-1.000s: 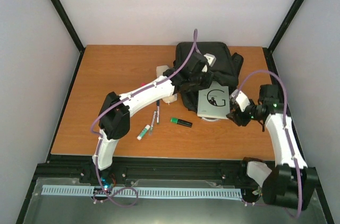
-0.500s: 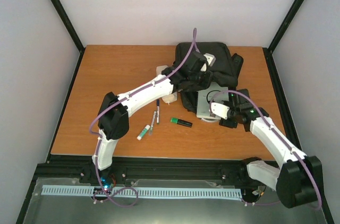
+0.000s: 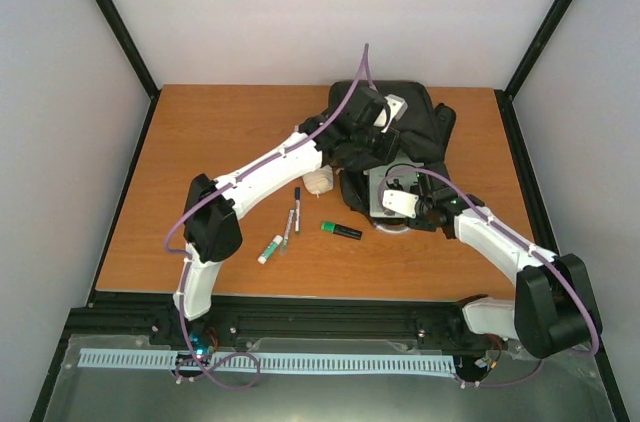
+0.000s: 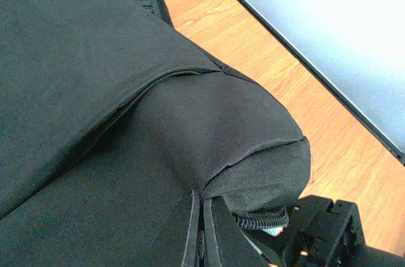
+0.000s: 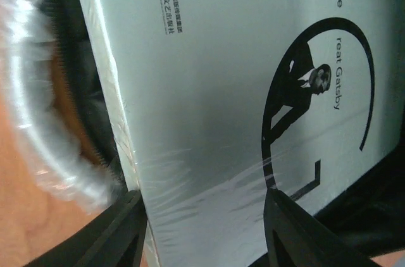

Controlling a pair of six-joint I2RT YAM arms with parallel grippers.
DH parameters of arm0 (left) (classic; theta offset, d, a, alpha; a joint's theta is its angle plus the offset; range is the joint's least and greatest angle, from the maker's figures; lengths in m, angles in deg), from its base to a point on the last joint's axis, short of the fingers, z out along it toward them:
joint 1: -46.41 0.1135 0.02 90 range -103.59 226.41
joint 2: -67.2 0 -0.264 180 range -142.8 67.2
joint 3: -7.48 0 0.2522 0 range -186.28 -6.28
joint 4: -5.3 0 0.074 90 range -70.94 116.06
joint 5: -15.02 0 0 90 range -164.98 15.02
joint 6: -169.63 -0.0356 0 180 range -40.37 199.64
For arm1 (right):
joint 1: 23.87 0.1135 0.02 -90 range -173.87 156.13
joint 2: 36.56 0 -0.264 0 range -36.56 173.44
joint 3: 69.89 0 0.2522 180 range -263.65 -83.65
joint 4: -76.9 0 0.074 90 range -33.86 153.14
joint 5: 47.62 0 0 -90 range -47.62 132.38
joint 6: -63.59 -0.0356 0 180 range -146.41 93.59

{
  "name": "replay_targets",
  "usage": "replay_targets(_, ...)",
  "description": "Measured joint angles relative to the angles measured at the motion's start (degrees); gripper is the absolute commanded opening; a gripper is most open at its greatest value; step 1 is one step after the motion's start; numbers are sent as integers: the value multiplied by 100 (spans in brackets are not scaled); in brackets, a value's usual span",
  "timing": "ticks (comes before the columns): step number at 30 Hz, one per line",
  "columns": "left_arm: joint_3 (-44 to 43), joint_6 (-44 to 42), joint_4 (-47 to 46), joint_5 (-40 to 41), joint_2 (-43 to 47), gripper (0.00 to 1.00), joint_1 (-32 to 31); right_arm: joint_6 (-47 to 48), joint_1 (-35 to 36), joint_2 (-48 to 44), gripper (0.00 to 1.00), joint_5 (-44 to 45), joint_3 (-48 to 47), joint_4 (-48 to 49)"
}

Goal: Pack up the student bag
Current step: Place the book in the student bag.

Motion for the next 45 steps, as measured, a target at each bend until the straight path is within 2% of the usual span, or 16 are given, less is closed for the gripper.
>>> replay_targets(4,-63,-70,59,-170,-13,1,7,66,2,197,44,131,-107,240)
replay_targets(9,-260,-157,122,-339,-131,1,0,48,7,728,42,337,-398,772)
replay_targets(18,-385,-352,280,-446,-195,1,-44,-107,11,1665,41,793,-525,2704)
replay_targets(21,-435,-387,330,-442,-197,1,-44,-109,13,1930,46,909,-588,3121)
replay_targets(28,-459,-472,396,-424,-201,1,-44,-201,22,1679,67,452,-789,2352)
replay_targets(33,-459,-509,426,-435,-201,1,-74,-125,26,1167,70,83,-828,1565)
replay_targets(37,-459,-518,476,-470,-201,1,-98,103,26,1217,72,103,-837,1263)
replay_targets(40,-459,-551,498,-476,-201,1,-98,278,26,1469,72,203,-837,1196)
replay_targets(45,-459,-621,588,-466,-201,1,-90,352,50,1700,66,382,-866,1392)
